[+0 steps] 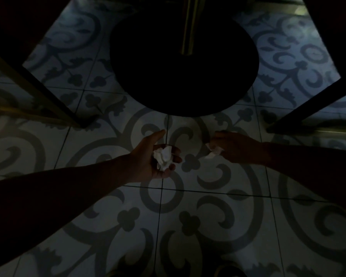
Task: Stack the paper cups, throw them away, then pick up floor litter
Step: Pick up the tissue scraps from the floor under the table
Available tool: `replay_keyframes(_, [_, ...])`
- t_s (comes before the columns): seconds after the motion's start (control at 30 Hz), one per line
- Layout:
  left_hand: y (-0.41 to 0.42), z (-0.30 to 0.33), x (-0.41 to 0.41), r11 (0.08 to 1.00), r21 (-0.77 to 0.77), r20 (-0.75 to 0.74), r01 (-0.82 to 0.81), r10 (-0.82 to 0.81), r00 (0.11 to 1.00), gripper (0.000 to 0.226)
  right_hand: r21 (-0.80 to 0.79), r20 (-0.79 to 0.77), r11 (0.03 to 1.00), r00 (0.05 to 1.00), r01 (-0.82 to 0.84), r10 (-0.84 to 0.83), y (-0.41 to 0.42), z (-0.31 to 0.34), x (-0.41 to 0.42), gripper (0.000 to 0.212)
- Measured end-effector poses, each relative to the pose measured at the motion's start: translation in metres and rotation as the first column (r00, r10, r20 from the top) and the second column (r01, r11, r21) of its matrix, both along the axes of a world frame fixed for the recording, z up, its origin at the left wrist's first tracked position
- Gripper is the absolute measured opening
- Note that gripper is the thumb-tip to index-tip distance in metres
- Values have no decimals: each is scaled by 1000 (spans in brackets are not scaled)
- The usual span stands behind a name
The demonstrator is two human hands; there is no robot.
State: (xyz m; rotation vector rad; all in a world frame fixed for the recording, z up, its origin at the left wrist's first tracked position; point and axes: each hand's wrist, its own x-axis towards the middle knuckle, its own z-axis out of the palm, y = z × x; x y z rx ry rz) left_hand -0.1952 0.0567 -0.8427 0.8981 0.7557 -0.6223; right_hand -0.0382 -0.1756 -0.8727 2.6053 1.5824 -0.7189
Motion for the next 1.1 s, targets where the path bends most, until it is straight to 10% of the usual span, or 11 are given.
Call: replay_keyframes(1.1, [-36,35,15,997,-68,140,27,-17,990,59,54,-103,936,935,347,-341,-45,72,-25,39])
